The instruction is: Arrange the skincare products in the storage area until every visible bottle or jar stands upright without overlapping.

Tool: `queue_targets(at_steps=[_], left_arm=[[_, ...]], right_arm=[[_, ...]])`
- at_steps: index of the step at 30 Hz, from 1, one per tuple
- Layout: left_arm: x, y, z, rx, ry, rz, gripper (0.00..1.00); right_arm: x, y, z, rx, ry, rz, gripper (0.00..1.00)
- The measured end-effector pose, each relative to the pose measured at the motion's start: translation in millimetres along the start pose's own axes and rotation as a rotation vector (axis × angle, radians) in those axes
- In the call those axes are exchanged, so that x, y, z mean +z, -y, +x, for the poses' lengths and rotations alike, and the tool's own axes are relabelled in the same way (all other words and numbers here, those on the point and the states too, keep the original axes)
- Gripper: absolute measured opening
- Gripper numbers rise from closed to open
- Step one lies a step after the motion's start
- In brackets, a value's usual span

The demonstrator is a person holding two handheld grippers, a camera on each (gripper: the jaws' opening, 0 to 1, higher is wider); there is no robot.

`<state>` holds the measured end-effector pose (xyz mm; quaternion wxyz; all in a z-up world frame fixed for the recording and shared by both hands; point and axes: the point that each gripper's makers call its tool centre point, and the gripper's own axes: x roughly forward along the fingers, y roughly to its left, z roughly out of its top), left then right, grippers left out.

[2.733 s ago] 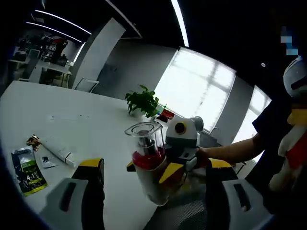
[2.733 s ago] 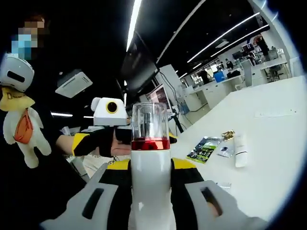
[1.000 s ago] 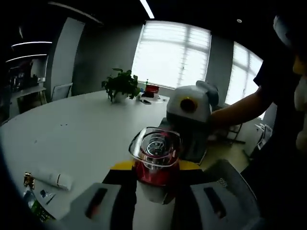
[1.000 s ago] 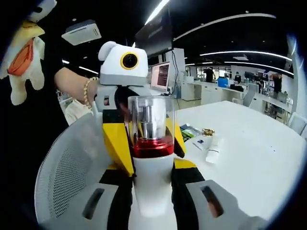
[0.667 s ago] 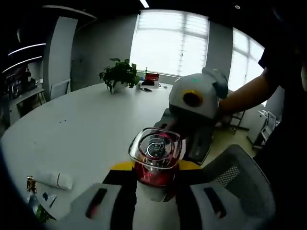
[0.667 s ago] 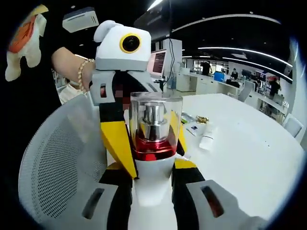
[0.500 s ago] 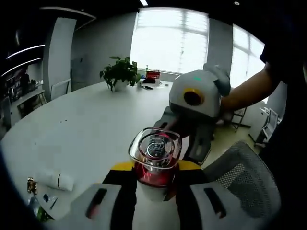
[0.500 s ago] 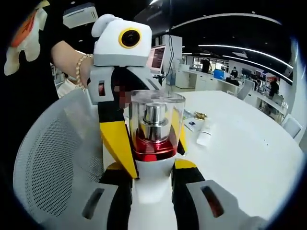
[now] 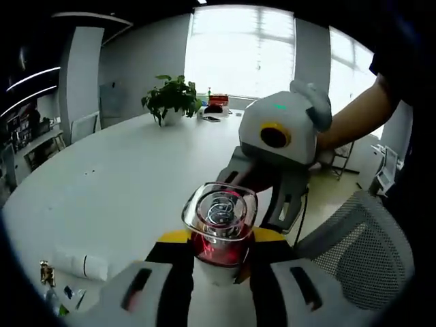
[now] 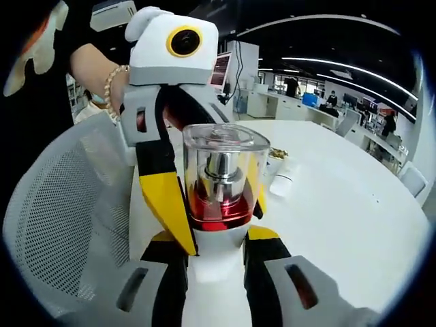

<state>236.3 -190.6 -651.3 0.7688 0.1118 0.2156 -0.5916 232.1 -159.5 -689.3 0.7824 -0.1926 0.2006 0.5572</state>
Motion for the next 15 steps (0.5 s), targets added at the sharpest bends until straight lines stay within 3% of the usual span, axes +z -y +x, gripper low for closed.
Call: queue_targets(at_steps=[15], left_arm=[[9.8,-31.6,14.9,0.026,0.010,0.049,0.26]], right_arm=[[-4.7,41.8,10.1,-0.022,-0.011,-0.015,0.30]])
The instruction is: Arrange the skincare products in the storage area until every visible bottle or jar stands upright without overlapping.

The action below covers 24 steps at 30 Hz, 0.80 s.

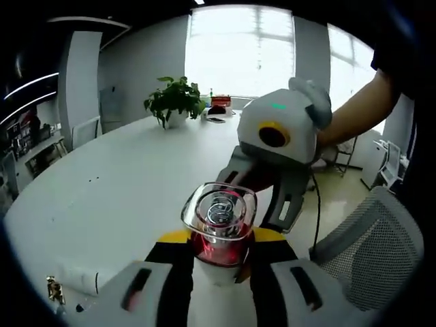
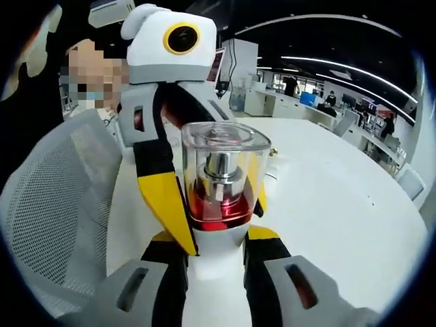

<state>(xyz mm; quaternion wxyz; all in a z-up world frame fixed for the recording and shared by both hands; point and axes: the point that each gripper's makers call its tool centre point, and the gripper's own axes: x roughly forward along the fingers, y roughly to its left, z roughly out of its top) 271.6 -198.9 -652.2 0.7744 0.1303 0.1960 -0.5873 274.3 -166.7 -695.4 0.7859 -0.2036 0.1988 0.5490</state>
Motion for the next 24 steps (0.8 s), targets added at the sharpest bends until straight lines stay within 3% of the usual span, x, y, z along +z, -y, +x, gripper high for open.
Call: queue_targets(at_steps=[11,24], left_arm=[[6.5,-29.0,11.0,0.006,0.012,0.050,0.26],[12.0,-58.1,17.7,0.043,0.035,0.046,0.27]], right_arm=[[1.4,28.4,8.4,-0.012,0.005,-0.012,0.30],[3.4,56.2,17.6,0.037,0.023,-0.033,0.30]])
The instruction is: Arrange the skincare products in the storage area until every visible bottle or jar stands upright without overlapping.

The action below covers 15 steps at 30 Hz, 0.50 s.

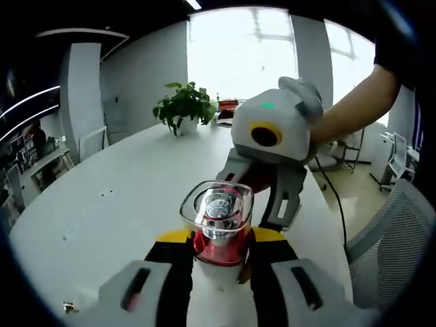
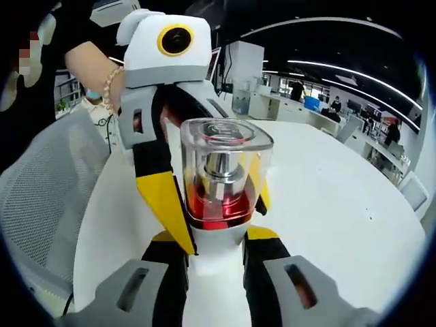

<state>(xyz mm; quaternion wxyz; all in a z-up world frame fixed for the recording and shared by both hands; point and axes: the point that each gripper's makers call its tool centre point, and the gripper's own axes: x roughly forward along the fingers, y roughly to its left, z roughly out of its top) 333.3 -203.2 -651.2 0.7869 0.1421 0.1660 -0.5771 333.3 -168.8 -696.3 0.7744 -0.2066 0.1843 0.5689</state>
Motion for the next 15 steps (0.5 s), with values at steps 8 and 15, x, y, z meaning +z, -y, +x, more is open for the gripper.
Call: queue_targets(at_steps=[8,15], left_arm=[[1.0,-5.4,1.9,0.010,0.004,0.000,0.27],[0.1,-10.0,2.4,0.018,0.007,-0.003,0.27]], right_arm=[[0.9,5.2,1.1,0.012,0.001,-0.008,0.29],[1.8,7.1,1.7,0.021,0.006,-0.012,0.30]])
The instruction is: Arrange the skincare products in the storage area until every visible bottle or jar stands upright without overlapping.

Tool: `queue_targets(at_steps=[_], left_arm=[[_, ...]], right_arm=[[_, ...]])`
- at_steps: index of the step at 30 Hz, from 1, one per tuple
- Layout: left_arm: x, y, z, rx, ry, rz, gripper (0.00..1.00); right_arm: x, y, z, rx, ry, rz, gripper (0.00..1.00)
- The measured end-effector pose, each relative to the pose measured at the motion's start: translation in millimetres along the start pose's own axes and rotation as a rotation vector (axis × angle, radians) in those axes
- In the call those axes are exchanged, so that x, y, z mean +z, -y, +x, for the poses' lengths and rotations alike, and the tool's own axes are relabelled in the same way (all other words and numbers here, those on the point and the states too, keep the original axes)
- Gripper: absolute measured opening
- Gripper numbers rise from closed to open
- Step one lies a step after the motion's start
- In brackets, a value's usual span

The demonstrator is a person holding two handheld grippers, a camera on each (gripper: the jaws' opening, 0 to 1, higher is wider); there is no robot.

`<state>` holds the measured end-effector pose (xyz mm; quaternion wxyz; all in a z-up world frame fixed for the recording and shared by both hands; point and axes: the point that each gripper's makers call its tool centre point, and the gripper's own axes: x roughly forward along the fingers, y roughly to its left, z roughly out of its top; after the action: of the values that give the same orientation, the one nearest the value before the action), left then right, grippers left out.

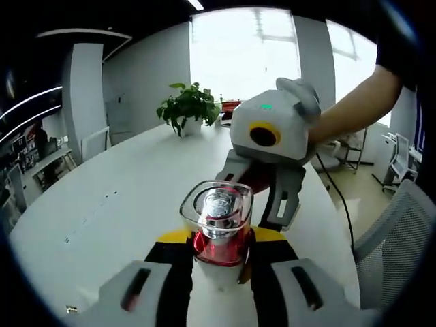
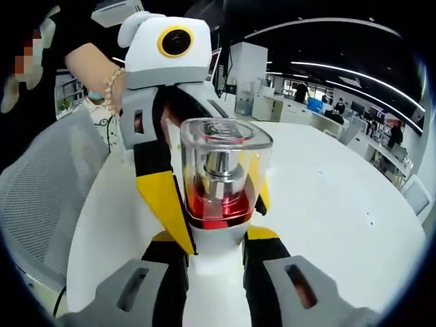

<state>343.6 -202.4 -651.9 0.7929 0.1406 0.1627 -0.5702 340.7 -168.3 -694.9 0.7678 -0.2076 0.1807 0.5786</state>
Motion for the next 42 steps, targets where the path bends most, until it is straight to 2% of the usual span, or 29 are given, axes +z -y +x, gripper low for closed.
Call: queue_targets(at_steps=[6,11,14,17,25,29,34,41,42], left_arm=[[-1.2,-3.5,-1.6,0.011,-0.004,-0.020,0.26],[-1.3,-2.5,-3.2,0.018,0.006,-0.047,0.27],[-0.9,-3.7,-5.0,0.024,0.004,-0.062,0.33],[0.2,-3.8,-9.4,0.035,-0.003,-0.071,0.39],[-0.5,3.7,-26.1,0.055,-0.011,-0.106,0.46],[-8.7,2.0,-33.3,0.069,-0.027,-0.144,0.51],[-20.0,4.9,-49.0,0.080,-0.057,-0.194,0.61],[-27.0,13.9,-71.5,0.116,-0.069,-0.254,0.72],[-30.8,9.9,-77.4,0.129,-0.079,-0.270,0.74]], right_arm=[[0.9,5.5,2.5,-0.006,-0.004,0.006,0.30],[-0.8,7.2,0.9,-0.042,-0.013,0.071,0.32],[-0.6,6.6,-2.0,-0.055,-0.011,0.100,0.40],[-2.1,3.5,-3.6,-0.063,-0.018,0.104,0.41],[9.0,-7.4,-9.8,-0.098,-0.021,0.130,0.51],[12.7,-14.0,-13.4,-0.122,-0.019,0.151,0.56],[12.1,-17.0,-17.7,-0.162,-0.024,0.178,0.69],[19.3,-22.4,-25.5,-0.222,0.017,0.245,0.79],[20.7,-23.7,-27.0,-0.232,0.026,0.253,0.79]])
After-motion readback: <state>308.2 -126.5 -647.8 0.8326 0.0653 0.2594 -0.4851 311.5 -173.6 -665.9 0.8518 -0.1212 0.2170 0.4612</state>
